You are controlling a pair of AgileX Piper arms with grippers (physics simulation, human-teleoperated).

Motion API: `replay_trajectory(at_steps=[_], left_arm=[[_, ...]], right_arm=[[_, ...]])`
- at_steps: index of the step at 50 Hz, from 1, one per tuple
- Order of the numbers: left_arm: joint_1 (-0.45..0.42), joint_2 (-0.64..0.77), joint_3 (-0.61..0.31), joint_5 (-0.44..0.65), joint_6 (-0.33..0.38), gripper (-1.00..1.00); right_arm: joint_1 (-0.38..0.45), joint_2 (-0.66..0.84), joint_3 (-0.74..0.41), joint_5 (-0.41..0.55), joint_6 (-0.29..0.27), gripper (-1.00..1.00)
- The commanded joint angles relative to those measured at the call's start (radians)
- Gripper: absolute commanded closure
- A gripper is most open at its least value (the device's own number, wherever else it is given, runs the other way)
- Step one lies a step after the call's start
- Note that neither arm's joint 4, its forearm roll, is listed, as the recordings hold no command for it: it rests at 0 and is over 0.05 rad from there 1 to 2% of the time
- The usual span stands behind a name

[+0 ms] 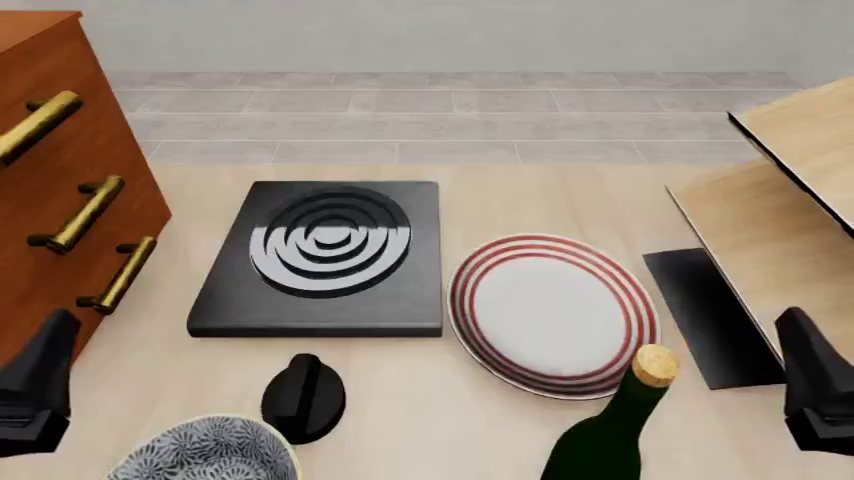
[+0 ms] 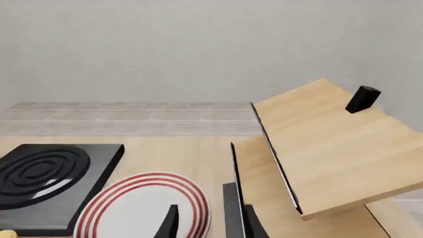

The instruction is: Put the bowl on the top of the cabinet.

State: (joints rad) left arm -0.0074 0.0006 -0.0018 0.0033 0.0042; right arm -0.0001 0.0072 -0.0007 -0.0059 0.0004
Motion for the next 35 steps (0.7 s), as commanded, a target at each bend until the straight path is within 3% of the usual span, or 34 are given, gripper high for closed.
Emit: replay_trajectory(at_steps=[1, 17, 25, 35], left_arm=[[-0.017, 0.0, -0.002, 0.011, 0.009, -1.0], [0.005, 0.025, -0.011, 0.044, 0.005, -1.0], [-0.032, 0.087, -0.053, 0.062, 0.012, -1.0], [-0.055, 0.028, -0.115, 0.236, 0.031, -1.0]], right_arm=[[0.0, 0.02, -0.001, -0.018, 0.001, -1.0], [0.0, 0.013, -0.004, -0.007, 0.001, -1.0], [0.0, 0.012, -0.004, -0.006, 0.001, -1.0], [0.0, 0.012, -0.004, -0.006, 0.001, -1.0]])
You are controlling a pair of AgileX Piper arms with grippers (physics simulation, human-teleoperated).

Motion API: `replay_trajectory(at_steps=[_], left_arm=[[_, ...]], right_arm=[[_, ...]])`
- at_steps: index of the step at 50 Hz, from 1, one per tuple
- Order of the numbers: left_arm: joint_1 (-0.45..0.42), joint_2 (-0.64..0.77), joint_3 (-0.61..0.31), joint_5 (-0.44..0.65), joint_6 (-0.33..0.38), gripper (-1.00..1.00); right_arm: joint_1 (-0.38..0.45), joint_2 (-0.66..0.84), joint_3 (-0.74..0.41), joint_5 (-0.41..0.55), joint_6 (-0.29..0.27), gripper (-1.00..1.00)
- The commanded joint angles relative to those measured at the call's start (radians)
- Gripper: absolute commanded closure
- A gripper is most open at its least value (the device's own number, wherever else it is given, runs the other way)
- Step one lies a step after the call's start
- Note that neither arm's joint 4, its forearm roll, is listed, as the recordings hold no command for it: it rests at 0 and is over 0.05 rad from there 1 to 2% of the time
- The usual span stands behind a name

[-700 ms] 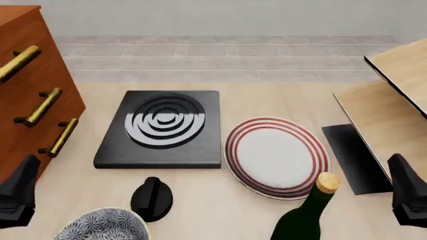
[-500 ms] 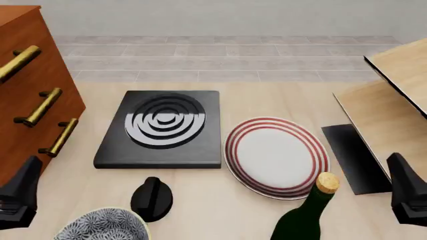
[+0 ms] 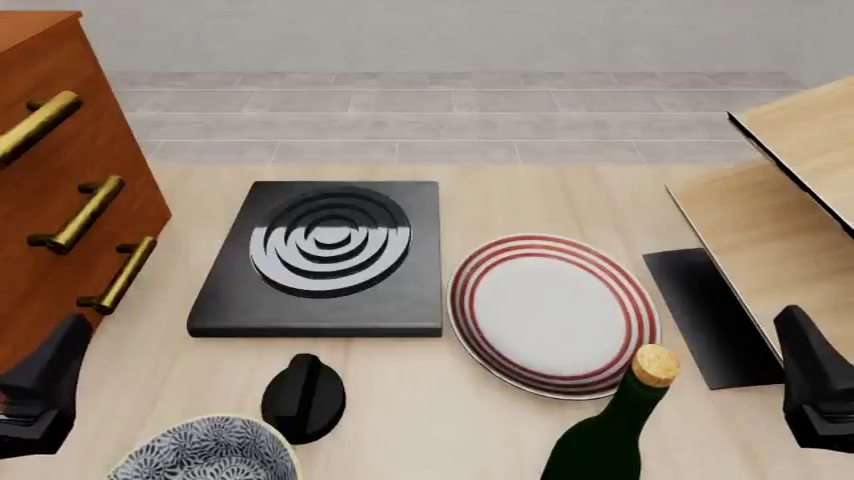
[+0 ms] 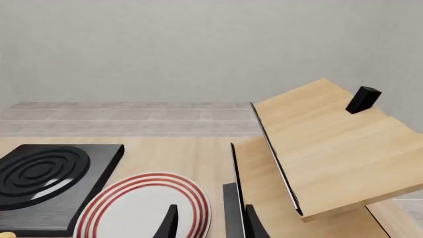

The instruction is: Put the bowl on the top of the cabinet.

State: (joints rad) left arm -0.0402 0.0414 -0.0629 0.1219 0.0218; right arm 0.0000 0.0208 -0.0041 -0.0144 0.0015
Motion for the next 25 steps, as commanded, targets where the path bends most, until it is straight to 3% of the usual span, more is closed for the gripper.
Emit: replay_trajectory(at_steps=[1, 13, 16, 25], left_arm=[[-0.029, -0.02, -0.06, 0.132, 0.023, -1.0], [-0.065, -0.029, -0.117, 0.279, 0.083, -1.0], [-0.038, -0.04, -0.149, 0.316, 0.131, -1.0], [-0.055, -0.039, -0.188, 0.452, 0.134, -1.0]], right_arm=[[0.0, -0.002, 0.0, 0.002, 0.0, -1.0], [0.0, -0.002, 0.0, 0.002, 0.0, -1.0], [0.0, -0.002, 0.0, 0.002, 0.0, -1.0], [0.0, -0.002, 0.0, 0.002, 0.0, -1.0]])
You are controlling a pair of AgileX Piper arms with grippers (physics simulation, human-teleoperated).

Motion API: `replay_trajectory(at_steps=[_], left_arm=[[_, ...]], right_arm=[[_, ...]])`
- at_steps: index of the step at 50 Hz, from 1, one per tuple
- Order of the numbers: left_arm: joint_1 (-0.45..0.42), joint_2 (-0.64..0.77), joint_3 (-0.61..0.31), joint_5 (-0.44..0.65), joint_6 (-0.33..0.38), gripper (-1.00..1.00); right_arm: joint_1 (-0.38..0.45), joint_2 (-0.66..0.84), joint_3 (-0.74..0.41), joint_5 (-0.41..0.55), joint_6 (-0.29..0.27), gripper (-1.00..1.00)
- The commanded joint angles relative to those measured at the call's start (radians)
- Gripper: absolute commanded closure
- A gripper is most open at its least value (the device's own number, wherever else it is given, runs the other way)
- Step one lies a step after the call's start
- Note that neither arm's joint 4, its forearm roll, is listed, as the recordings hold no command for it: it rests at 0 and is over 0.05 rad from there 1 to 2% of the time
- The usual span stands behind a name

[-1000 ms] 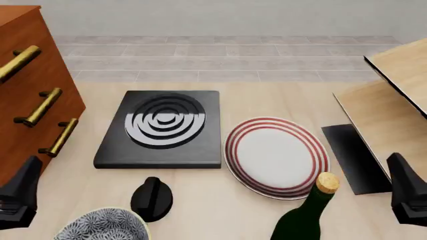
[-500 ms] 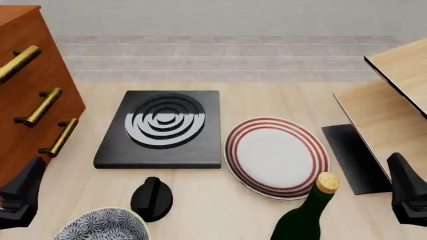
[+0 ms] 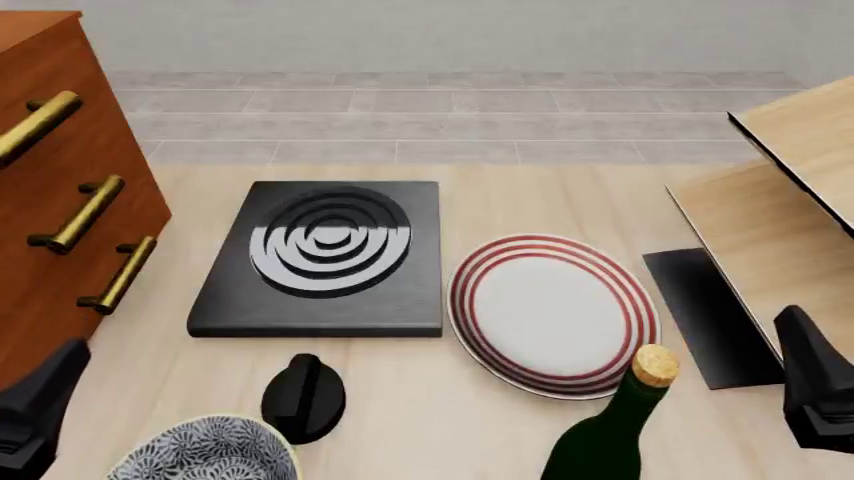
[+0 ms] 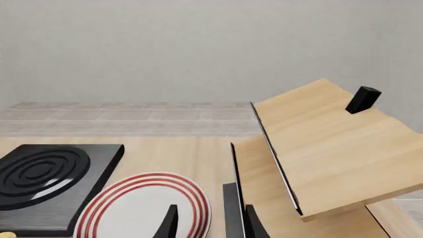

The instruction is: Put the bowl on the top of the cabinet.

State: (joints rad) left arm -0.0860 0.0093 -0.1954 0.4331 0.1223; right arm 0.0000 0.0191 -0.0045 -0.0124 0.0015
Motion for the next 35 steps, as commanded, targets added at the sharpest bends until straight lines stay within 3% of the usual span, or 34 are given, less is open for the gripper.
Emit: replay_trajectory(at_steps=[1, 22, 35], left_arm=[[-0.006, -0.004, -0.058, 0.149, 0.033, -1.0], [-0.112, 0.012, -0.111, 0.312, -0.015, -1.0], [-0.136, 0.042, -0.133, 0.342, -0.039, -1.0]], right_arm=[[0.0, 0.0, 0.0, 0.0, 0.0, -1.0], [0.0, 0.0, 0.0, 0.0, 0.0, -1.0], [0.0, 0.0, 0.0, 0.0, 0.0, -1.0]])
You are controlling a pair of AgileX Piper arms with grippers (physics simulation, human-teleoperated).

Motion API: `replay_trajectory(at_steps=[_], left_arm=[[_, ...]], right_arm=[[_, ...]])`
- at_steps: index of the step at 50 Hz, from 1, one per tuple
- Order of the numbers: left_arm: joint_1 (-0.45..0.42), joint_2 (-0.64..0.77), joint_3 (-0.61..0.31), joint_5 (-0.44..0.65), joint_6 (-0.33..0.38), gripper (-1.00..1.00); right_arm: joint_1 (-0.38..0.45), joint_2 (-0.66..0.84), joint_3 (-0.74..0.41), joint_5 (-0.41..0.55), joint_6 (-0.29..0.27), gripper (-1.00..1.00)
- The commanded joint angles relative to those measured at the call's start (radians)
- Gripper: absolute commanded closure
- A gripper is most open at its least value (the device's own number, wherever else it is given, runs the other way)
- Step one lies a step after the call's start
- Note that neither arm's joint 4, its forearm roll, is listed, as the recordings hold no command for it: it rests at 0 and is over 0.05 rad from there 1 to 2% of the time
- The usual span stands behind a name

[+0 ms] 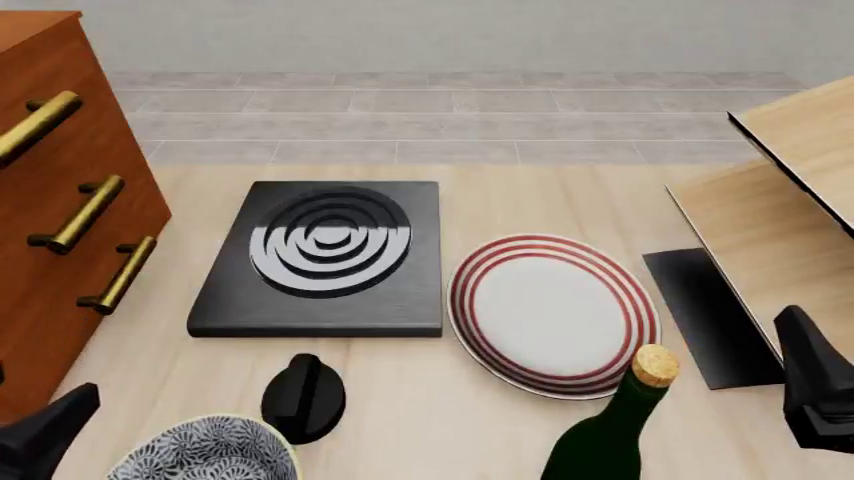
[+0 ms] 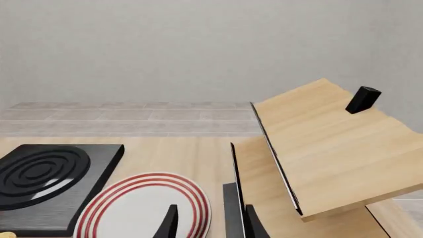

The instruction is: Put the bowl on the top of the cabinet.

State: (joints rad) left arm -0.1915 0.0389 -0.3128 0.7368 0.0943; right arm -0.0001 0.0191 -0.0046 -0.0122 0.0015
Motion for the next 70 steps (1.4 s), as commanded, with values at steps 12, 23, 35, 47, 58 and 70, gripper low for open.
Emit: replay_trajectory(at_steps=[12, 23, 35, 47, 58, 70], left_arm=[[-0.044, 0.007, -0.026, 0.09, 0.0, -1.0], [-0.049, 0.02, -0.015, 0.118, 0.006, -1.0], [-0.091, 0.025, 0.008, 0.136, 0.022, -1.0], [-0.106, 0.07, 0.039, 0.086, 0.044, -1.0], [-0.105, 0.08, 0.062, 0.068, 0.064, -1.0], [-0.122, 0.063, 0.09, 0.084, 0.083, -1.0]], right_arm=[[0.0, 0.0, 0.0, 0.0, 0.0, -1.0], [0.0, 0.0, 0.0, 0.0, 0.0, -1.0], [0.0, 0.0, 0.0, 0.0, 0.0, -1.0], [0.0, 0.0, 0.0, 0.0, 0.0, -1.0], [0.0, 0.0, 0.0, 0.0, 0.0, -1.0], [0.0, 0.0, 0.0, 0.0, 0.0, -1.0]])
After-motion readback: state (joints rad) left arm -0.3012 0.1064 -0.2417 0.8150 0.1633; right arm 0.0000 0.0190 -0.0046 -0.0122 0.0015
